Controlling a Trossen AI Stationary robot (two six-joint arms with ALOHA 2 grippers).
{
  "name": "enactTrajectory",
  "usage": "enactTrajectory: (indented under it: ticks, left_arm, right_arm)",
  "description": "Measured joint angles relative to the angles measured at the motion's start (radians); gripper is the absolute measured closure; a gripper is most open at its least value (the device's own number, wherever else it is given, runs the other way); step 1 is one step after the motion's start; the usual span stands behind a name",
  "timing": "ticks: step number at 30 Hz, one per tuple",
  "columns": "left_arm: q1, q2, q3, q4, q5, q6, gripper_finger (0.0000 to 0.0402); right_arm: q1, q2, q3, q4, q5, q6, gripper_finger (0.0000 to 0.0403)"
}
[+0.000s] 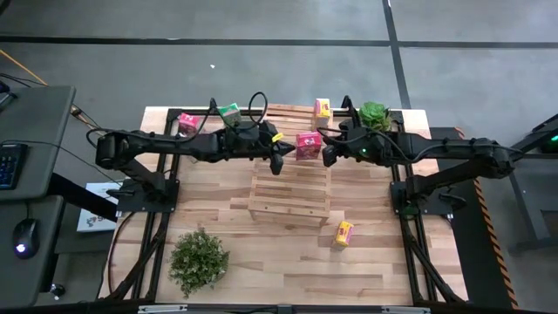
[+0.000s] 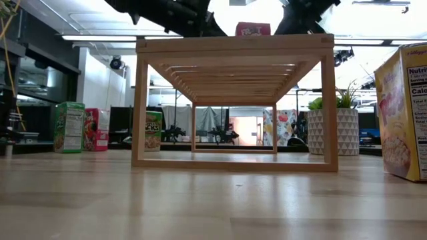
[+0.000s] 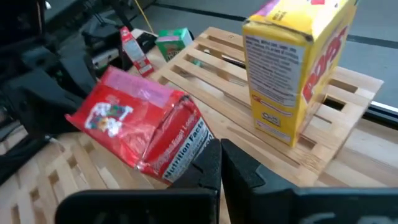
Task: Stack cereal on shelf
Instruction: Put the right red cereal box on the shelf
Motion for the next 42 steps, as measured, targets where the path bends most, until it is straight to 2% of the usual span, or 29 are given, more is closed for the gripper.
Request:
enactTrajectory:
  ticks: [11, 25, 33, 36, 42]
  left_arm:
    - [0.035, 0.055, 0.000, 0.100, 0.010, -0.005, 0.0401]
    - [0.103, 0.063, 0.000, 0.178, 0.008, -0.008, 0.0401]
    - [0.105, 0.063, 0.000, 0.179, 0.010, -0.002, 0.0401]
    - [0.107, 0.062, 0.000, 0.177, 0.010, 0.060, 0.0401]
    - [0.163, -0.010, 0.002, 0.118, 0.011, 0.090, 0.0401]
  right_arm:
    - [0.014, 0.000, 0.000, 0.023, -0.008, 0.036, 0.0403]
    - [0.077, 0.001, 0.000, 0.024, -0.032, 0.105, 0.0403]
    - [0.090, 0.001, 0.000, 0.100, -0.044, 0.107, 0.0403]
    - [0.090, 0.001, 0.000, 0.126, -0.059, 0.079, 0.0403]
    - [0.090, -0.018, 0.000, 0.126, -0.085, 0.045, 0.0403]
